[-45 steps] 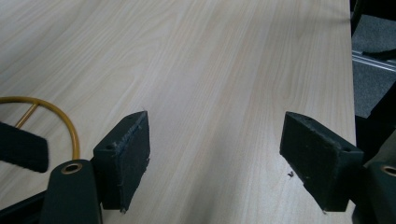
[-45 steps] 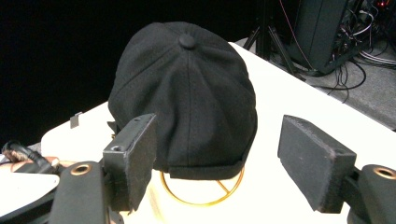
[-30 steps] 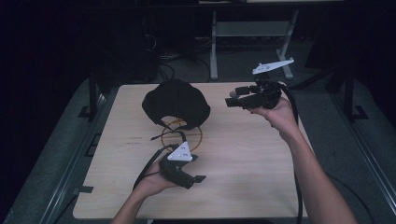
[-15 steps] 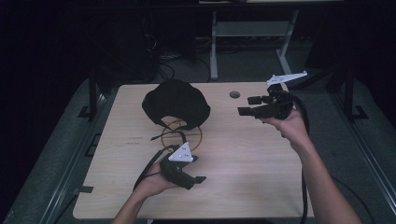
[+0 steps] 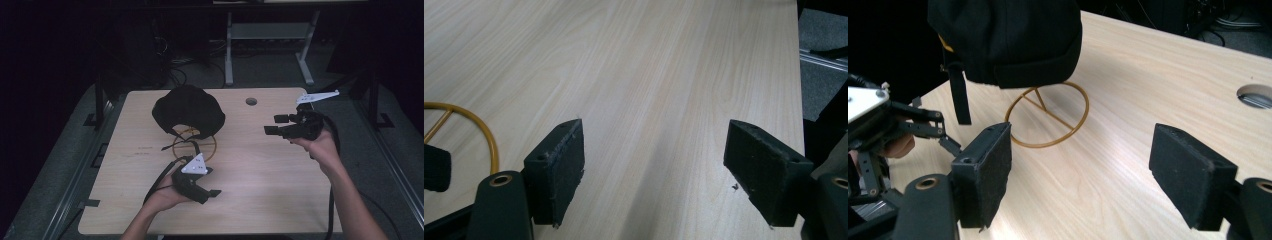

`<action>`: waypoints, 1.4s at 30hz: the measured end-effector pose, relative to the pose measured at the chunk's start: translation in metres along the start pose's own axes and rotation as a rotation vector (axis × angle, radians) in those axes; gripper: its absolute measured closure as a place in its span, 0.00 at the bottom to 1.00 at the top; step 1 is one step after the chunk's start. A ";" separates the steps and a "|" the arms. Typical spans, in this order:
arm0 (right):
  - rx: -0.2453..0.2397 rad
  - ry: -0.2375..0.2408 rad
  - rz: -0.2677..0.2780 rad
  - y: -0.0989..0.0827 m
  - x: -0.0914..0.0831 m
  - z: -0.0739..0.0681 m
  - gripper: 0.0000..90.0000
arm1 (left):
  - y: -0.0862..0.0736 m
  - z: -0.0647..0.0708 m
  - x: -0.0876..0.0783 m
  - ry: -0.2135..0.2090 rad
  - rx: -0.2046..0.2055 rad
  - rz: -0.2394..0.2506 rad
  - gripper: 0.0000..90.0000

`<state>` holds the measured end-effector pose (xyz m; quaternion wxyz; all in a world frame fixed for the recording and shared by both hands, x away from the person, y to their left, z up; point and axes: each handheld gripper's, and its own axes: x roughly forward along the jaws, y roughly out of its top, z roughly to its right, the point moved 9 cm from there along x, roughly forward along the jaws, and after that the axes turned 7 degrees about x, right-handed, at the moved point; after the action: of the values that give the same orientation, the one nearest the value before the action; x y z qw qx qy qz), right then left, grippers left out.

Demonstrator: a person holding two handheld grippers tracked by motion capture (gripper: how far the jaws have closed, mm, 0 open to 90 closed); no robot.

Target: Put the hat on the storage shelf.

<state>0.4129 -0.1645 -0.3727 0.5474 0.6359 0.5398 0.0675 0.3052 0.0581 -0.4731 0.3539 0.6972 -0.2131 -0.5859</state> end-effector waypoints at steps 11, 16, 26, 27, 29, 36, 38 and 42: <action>0.030 -0.005 -0.005 -0.027 -0.009 0.008 0.27 | 0.000 0.001 0.001 0.002 -0.003 0.002 0.27; 0.048 -0.009 0.000 -0.038 -0.014 0.013 0.27 | 0.000 0.001 0.002 0.002 0.000 -0.001 0.27; 0.068 -0.019 -0.003 -0.061 -0.022 0.019 0.26 | -0.001 0.001 0.003 0.004 0.002 -0.007 0.27; 0.070 -0.017 -0.002 -0.063 -0.023 0.019 0.26 | -0.001 0.001 0.003 0.005 0.003 -0.007 0.27; 0.068 -0.017 -0.003 -0.067 -0.024 0.020 0.26 | -0.001 0.001 0.003 0.004 0.003 -0.008 0.27; 0.092 -0.019 -0.001 -0.081 -0.030 0.024 0.26 | -0.002 0.001 0.004 0.002 0.002 -0.013 0.27; 0.098 -0.020 0.000 -0.085 -0.031 0.025 0.26 | -0.003 0.001 0.004 0.001 0.003 -0.016 0.27; 0.107 -0.017 0.000 -0.092 -0.032 0.024 0.25 | -0.003 0.002 0.004 0.001 0.001 -0.017 0.27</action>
<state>0.3599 -0.2208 -0.4372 0.5173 0.6648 0.5379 0.0331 0.3043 0.0564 -0.4781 0.3486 0.6995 -0.2076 -0.5883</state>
